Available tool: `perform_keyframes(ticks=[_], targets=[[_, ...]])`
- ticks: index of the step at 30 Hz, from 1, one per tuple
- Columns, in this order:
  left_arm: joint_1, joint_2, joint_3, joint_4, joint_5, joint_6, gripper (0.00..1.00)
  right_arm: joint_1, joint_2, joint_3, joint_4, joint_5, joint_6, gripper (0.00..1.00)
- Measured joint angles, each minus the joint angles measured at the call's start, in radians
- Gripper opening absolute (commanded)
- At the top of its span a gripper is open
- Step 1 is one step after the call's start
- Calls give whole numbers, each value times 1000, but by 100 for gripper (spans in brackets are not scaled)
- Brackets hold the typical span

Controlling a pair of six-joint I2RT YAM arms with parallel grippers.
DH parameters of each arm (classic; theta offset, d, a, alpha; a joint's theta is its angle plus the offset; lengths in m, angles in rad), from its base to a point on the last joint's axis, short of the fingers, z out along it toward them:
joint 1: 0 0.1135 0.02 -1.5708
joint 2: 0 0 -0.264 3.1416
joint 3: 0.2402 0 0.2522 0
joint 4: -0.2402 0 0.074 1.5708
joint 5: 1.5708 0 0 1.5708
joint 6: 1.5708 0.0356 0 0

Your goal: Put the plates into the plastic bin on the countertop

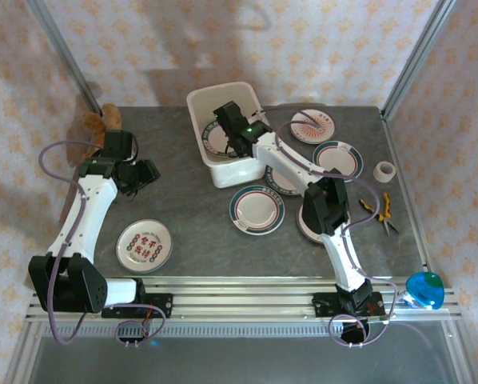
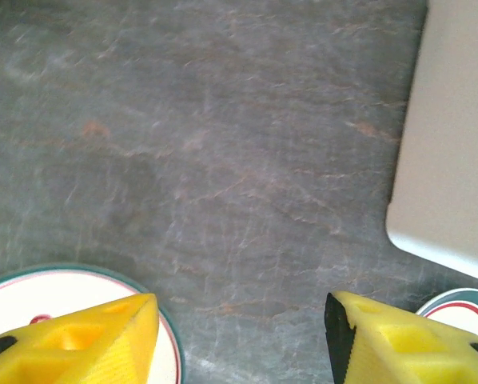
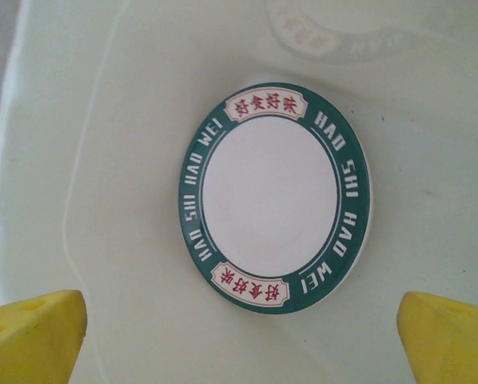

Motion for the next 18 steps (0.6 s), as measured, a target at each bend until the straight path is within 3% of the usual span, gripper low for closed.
perform_keyframes(ticks=[8, 18], targets=[[-32, -72, -116, -93, -93, -153, 59, 0, -233, -194, 99, -62, -366, 97], [-187, 83, -134, -125, -163, -274, 58, -51, -659, -575, 237, -147, -705, 86]])
